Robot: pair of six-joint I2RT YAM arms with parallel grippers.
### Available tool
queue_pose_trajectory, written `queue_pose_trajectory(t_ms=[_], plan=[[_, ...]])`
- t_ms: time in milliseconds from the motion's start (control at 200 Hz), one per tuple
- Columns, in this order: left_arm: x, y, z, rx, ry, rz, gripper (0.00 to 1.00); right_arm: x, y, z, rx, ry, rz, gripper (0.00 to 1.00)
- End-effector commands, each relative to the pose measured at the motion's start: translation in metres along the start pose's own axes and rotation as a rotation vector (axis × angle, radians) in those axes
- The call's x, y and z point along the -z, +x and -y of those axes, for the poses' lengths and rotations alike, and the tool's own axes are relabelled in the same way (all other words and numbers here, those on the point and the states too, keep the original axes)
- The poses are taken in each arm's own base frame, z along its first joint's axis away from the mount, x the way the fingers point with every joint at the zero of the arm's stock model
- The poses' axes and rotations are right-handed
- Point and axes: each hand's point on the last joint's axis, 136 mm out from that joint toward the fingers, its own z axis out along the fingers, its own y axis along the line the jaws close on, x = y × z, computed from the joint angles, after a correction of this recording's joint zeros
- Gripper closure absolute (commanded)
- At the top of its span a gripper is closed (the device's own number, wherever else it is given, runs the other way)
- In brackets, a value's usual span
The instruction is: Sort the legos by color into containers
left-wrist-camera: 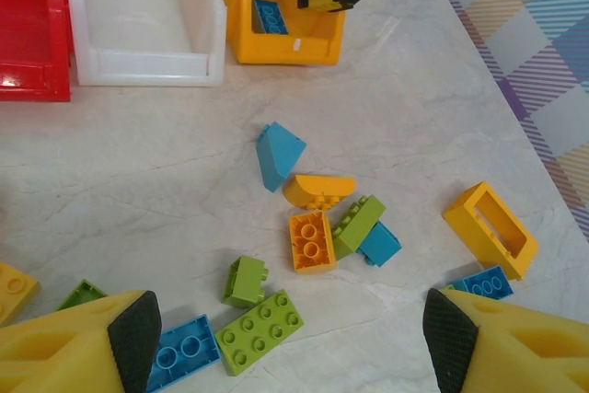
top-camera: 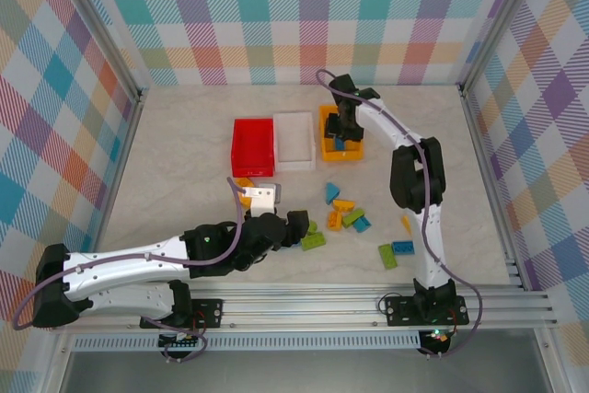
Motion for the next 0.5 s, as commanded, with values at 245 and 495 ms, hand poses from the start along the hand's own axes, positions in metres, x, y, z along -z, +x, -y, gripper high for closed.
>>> queue_pose_trajectory(t_ms=[245,495], plan=[[-0.007,-0.006,0.015,0.005,0.050,-0.058,0.24,0.156,0.010,0.039,-0.129,-0.041,0.251,0.45],[-0.032,0.025,0.083,-0.068,0.264,-0.198,0.26,0.168,0.125,0.170,-0.543,-0.020,0.180,0.42]])
